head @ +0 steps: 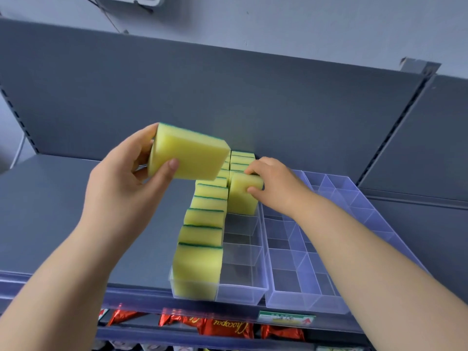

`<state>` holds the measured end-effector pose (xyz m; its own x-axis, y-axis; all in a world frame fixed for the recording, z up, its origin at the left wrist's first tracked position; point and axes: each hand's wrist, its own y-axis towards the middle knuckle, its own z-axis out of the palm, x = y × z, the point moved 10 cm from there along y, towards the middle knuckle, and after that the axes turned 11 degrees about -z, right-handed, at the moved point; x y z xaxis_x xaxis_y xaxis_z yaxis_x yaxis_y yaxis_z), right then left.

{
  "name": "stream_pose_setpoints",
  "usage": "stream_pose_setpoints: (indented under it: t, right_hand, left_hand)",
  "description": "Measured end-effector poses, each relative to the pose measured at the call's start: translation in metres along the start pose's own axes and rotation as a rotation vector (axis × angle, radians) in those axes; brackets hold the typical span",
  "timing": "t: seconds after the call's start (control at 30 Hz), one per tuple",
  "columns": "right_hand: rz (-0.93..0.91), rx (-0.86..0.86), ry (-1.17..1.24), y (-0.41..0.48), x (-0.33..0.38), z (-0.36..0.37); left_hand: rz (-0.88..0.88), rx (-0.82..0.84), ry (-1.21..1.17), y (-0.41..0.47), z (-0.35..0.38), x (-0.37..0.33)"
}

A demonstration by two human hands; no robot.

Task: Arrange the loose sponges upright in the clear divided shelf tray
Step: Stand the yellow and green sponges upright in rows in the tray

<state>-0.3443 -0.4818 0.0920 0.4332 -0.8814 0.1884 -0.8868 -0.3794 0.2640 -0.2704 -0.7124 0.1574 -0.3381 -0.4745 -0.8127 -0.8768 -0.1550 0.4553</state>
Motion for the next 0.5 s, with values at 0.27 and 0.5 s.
stream_pose_setpoints:
  t: [0.27, 0.5]
  right_hand:
    - [-0.005, 0.036, -0.067, 0.0, -0.002, 0.013]
    - [0.015, -0.024, 0.368, -0.008, -0.011, 0.003]
  left_hand:
    - [-0.002, 0.061, 0.053, 0.005, 0.018, -0.012]
    - [0.06, 0.339, 0.197, 0.023, 0.076, -0.027]
